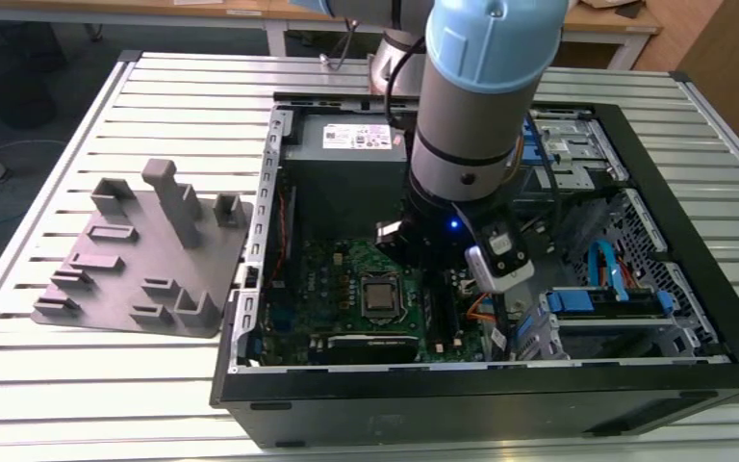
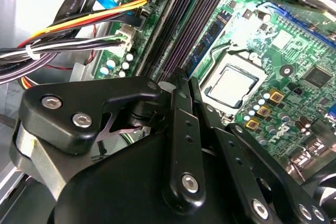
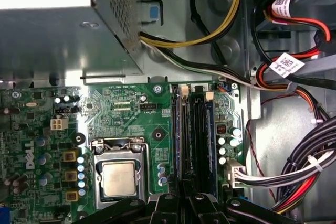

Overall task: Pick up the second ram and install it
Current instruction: 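Insert the second ram into the second slot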

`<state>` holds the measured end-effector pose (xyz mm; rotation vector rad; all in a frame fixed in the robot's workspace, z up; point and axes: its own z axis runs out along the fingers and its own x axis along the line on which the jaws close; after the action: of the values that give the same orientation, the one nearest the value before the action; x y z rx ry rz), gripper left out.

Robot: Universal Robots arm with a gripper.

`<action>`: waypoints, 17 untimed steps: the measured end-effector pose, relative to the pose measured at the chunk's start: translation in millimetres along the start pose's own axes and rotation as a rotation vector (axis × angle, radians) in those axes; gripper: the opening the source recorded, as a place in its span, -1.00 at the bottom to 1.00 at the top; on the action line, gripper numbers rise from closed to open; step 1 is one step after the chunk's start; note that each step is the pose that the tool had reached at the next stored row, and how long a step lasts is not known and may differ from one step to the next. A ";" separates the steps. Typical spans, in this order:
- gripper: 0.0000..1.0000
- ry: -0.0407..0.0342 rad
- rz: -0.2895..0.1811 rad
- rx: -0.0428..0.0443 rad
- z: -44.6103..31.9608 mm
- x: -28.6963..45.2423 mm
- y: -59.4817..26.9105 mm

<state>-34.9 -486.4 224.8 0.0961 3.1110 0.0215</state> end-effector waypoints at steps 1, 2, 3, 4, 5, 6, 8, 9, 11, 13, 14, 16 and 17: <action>-0.78 0.0000 0.000 0.0002 0.2 -0.1 -0.4; -0.78 0.0000 0.000 0.0001 0.4 -0.3 -1.0; -0.78 -0.0001 0.000 0.0002 0.5 -0.5 -2.0; -0.78 0.0000 0.000 0.0004 0.6 -0.6 -3.1; -0.78 -0.0001 0.000 0.0004 0.7 -0.7 -4.4; -0.78 0.0000 0.000 0.0005 0.7 -0.9 -5.7; -0.78 -0.0001 0.000 0.0006 0.9 -1.4 -7.5; -0.78 -0.0001 0.000 0.0008 1.1 -1.8 -7.9; -0.78 -0.0001 0.000 0.0012 1.5 -2.5 -8.9; -0.78 -0.0002 0.000 0.0018 1.8 -3.1 -10.4; -0.78 -0.0002 0.000 0.0021 1.9 -3.4 -10.9; -0.78 -0.0003 0.001 0.0026 2.5 -4.1 -11.3; -0.78 -0.0003 0.002 0.0029 2.8 -4.5 -11.4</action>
<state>-31.0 -497.9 221.9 0.0988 3.1108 0.0171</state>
